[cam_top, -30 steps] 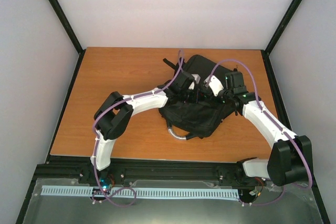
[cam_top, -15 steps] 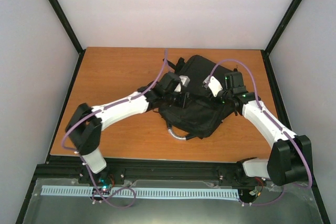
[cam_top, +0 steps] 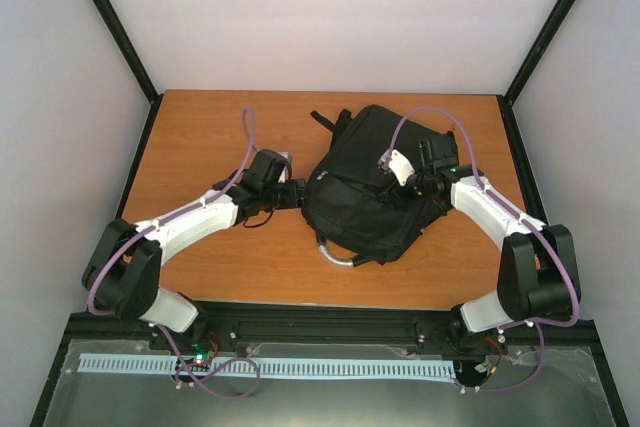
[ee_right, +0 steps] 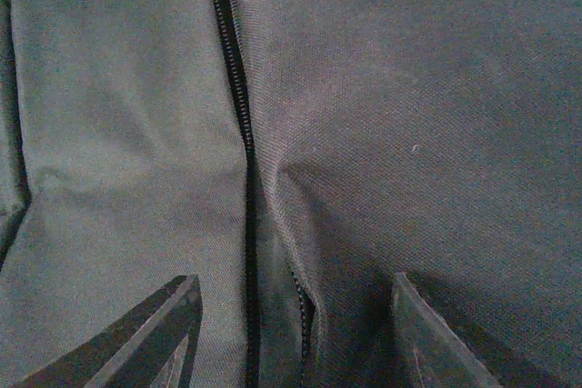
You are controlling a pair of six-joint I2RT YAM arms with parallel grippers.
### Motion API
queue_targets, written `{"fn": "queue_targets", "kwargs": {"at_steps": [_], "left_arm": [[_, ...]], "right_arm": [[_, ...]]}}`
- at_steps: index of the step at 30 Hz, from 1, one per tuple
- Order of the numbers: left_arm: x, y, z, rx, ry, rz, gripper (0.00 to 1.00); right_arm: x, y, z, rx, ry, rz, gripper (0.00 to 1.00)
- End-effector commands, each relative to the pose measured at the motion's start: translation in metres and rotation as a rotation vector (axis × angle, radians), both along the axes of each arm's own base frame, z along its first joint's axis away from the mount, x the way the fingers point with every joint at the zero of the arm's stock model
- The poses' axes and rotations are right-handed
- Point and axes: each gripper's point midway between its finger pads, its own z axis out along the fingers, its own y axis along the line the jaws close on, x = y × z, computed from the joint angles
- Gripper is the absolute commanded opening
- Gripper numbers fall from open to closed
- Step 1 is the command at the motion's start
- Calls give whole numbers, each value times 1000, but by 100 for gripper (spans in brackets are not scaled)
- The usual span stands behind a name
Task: Pack the student bag
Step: Adjust the student bag at the center of the board.
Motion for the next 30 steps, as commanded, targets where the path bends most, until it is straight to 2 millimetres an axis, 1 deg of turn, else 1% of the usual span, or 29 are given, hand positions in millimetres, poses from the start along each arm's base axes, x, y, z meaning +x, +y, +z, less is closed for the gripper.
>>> {"fn": "queue_targets", "kwargs": {"at_steps": [1, 4, 7, 8, 12, 14, 17, 19, 20, 21, 24, 27, 30], "left_arm": [[16, -16, 7, -122, -40, -2, 75], [25, -22, 3, -147, -52, -11, 71], [34, -26, -5, -167, -34, -12, 64], [37, -27, -8, -168, -30, -13, 62], [44, -35, -16, -197, -11, -48, 51], [45, -40, -16, -214, -11, -70, 42], [43, -41, -10, -228, -24, -83, 23], [38, -38, -4, -235, -39, -84, 11], [36, -36, -1, -239, -48, -83, 7], [33, -34, 2, -243, -53, -82, 2], [20, -27, 8, -265, -61, -73, 1], [6, -20, 12, -307, -61, -53, 1], [-12, -10, 11, -339, -57, -19, 1]], "right_arm": [[-13, 5, -15, 2, 98, 30, 58], [-12, 5, -15, -6, 94, 23, 58], [-10, 3, -12, -15, 88, 12, 57], [-9, 2, -7, -13, 81, 7, 57], [-10, 5, 20, 20, 30, 14, 56], [-14, 8, 34, 42, 29, 29, 56], [-21, 14, 54, 78, 46, 59, 57], [-24, 16, 62, 88, 53, 74, 58], [-24, 16, 64, 88, 51, 74, 58], [-22, 14, 65, 82, 44, 68, 56], [-8, 8, 59, 42, 14, 17, 50], [4, 3, 41, -3, 22, -21, 44], [7, 3, 17, -55, 52, -22, 42]]}}
